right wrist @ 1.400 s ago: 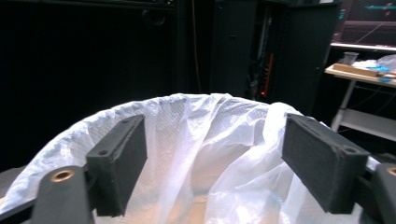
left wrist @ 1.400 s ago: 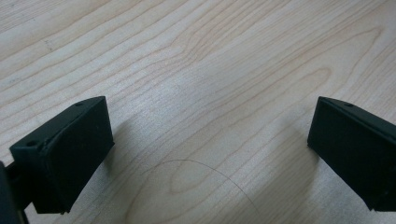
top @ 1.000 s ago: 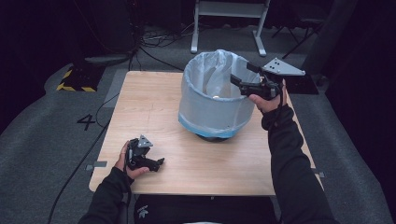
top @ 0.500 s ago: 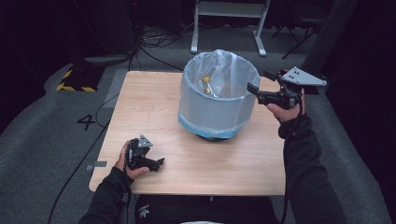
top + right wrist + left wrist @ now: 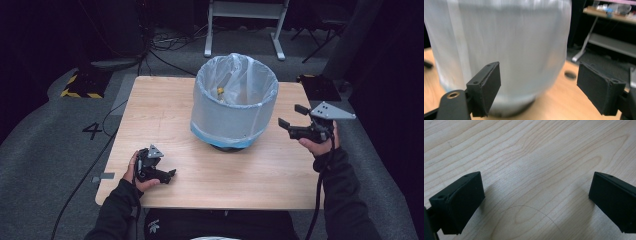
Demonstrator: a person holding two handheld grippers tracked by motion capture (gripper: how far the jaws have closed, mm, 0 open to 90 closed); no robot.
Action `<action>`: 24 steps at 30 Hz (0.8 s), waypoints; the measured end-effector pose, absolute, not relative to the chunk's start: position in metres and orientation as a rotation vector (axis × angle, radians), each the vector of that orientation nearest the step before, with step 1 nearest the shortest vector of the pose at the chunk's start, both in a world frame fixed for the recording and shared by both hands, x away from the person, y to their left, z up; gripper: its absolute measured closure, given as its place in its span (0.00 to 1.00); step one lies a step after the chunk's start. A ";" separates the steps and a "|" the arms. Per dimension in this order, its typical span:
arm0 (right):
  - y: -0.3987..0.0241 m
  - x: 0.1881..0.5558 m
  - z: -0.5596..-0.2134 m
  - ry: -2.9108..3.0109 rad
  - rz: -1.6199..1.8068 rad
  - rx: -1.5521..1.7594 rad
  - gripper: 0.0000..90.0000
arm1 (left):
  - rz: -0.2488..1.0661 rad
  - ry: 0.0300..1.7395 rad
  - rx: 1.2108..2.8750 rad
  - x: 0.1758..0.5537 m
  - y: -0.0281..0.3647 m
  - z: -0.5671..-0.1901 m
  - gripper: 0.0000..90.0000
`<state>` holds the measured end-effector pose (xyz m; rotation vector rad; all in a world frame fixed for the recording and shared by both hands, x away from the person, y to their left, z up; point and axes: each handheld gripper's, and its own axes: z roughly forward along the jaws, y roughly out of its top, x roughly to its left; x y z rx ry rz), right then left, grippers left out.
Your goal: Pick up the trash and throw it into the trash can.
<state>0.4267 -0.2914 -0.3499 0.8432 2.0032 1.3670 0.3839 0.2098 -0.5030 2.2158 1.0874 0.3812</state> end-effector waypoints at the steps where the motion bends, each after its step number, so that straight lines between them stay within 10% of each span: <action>1: -0.291 0.427 -0.350 2.003 1.367 0.843 0.21 | 0.381 1.087 2.216 0.384 0.210 -0.503 0.00; 24: -0.339 0.407 -0.501 2.312 0.998 1.113 0.21 | 0.381 1.090 2.215 0.383 0.210 -0.503 0.00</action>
